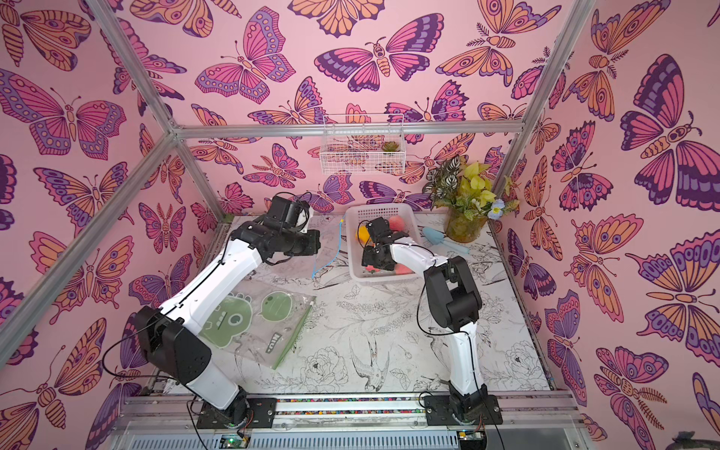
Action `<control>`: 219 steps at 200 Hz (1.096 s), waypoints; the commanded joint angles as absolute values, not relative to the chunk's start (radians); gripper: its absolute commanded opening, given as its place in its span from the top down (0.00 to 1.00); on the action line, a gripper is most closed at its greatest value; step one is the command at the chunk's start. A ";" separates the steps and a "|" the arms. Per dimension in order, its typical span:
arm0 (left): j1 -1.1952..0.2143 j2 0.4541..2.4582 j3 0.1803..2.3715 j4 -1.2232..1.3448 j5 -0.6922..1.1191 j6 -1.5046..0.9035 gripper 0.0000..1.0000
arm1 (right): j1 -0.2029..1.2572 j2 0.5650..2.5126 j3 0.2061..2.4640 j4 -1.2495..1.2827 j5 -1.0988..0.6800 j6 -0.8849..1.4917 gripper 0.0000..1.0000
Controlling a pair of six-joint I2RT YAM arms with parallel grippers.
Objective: Place the peach in a zip-top bag and seal the zipper
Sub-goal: Pick up the peach from the basket.
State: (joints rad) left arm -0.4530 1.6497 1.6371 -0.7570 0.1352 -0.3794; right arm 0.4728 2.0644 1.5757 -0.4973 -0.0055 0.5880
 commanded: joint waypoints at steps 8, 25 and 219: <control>-0.458 1.652 1.618 -0.766 0.141 -0.392 1.00 | 0.466 1.922 1.479 -0.368 0.013 0.598 0.34; -0.457 1.652 1.617 -0.762 0.140 -0.402 1.00 | 0.466 1.849 1.414 -0.311 0.009 0.583 0.34; -0.465 1.690 1.643 -0.732 0.214 -0.482 1.00 | 0.554 1.549 1.315 -0.019 -0.518 0.448 0.37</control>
State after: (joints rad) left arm -0.4587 1.6798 1.6337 -0.7460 0.1768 -0.4797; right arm 0.5323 1.5082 1.2579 -0.0414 -0.4232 0.4679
